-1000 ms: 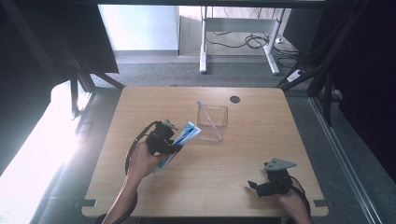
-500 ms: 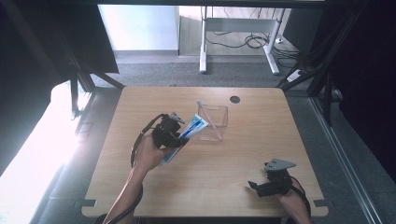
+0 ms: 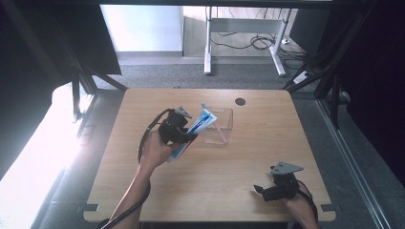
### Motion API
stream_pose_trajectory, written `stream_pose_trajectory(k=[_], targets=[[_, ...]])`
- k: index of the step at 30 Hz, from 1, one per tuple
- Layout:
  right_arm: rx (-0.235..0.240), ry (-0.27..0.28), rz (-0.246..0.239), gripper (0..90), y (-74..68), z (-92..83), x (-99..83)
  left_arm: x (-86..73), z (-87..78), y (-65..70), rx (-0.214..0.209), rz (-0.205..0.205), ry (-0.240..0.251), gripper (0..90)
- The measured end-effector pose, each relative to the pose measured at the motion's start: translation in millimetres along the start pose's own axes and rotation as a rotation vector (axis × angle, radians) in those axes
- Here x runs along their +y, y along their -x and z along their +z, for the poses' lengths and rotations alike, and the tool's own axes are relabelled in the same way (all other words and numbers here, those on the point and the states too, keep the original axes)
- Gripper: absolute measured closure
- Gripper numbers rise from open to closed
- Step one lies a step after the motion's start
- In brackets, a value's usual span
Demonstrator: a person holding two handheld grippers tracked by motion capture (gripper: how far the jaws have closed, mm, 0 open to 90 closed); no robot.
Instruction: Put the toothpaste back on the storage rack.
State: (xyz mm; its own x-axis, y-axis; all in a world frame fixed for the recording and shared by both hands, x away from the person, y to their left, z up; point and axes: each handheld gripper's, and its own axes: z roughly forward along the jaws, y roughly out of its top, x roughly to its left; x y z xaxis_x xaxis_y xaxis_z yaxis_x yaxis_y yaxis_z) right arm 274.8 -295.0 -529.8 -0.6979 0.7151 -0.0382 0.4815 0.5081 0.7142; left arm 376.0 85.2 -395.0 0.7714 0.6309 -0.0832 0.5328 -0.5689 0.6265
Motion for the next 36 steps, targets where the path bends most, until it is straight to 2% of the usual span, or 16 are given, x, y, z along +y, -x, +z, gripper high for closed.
stream_pose_trajectory(k=[15, 24, 36], targets=[[0.005, 0.001, 0.000, 0.0, 0.6, -0.5, 0.1, 27.3, 5.8, -3.6, 0.004, 0.024, 0.035, 72.0], [0.003, 0.008, 0.004, 0.0, 1.0, -0.6, -0.2, 44.7, 13.0, -8.2, 0.015, 0.037, 0.052, 72.1], [0.006, 0.012, 0.022, 0.0, 3.0, -1.0, -1.1, 62.1, 25.8, -11.8, 0.009, 0.050, 0.070, 72.1]])
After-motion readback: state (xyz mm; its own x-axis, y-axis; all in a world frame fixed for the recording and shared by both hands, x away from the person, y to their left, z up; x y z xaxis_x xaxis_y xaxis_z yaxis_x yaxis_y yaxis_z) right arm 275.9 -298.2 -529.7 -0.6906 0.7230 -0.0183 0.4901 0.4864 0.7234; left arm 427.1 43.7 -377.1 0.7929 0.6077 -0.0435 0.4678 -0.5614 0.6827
